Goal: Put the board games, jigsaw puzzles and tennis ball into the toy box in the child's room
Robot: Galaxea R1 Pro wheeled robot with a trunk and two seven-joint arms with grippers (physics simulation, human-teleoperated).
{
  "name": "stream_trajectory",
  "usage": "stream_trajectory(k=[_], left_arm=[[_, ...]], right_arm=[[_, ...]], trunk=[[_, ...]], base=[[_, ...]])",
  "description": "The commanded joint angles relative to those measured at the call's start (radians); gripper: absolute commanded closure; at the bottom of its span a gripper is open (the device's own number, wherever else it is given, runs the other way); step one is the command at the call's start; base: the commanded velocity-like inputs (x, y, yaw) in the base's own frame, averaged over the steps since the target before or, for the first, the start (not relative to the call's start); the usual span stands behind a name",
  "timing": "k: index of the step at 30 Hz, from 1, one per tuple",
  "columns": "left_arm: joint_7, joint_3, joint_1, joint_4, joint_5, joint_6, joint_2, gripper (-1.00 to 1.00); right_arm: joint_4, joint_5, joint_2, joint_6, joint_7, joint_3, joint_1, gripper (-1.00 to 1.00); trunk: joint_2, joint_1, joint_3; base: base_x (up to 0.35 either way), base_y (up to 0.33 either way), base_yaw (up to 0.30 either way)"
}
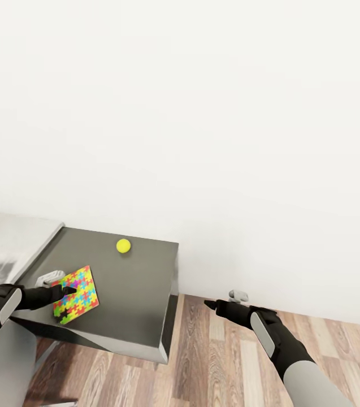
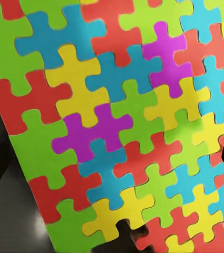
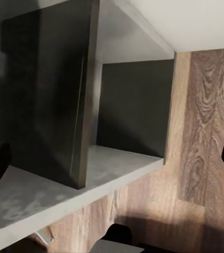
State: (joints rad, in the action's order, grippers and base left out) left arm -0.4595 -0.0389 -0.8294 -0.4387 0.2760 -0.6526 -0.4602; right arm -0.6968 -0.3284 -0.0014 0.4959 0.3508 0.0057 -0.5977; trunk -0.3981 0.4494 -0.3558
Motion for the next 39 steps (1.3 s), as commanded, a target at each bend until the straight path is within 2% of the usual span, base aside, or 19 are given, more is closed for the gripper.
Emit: stream_trajectory(k=[1, 15, 39], left_arm=[[-0.002, -0.004, -0.001, -0.001, 0.001, -0.007, 0.001, -1.0], [-0.002, -0.004, -0.001, 0.0, 0.0, -0.006, 0.002, -1.0], [-0.002, -0.004, -0.001, 0.0, 0.0, -0.004, 0.002, -1.0]], right_arm=[[-0.001, -0.006, 0.0, 0.006, -0.001, 0.0, -0.001, -1.0], [-0.001, -0.005, 0.004, 0.004, -0.001, 0.005, -0.001, -1.0], [-0.001, -0.005, 0.005, 0.004, -0.001, 0.006, -0.001, -1.0]], trunk=[[-0.002, 0.001, -0.002], [-0.002, 0.001, 0.009], [-0.002, 0.001, 0.038]], base=[[0.0, -0.144, 0.0], [0.0, -0.129, -0.118], [-0.012, -0.029, -0.186]])
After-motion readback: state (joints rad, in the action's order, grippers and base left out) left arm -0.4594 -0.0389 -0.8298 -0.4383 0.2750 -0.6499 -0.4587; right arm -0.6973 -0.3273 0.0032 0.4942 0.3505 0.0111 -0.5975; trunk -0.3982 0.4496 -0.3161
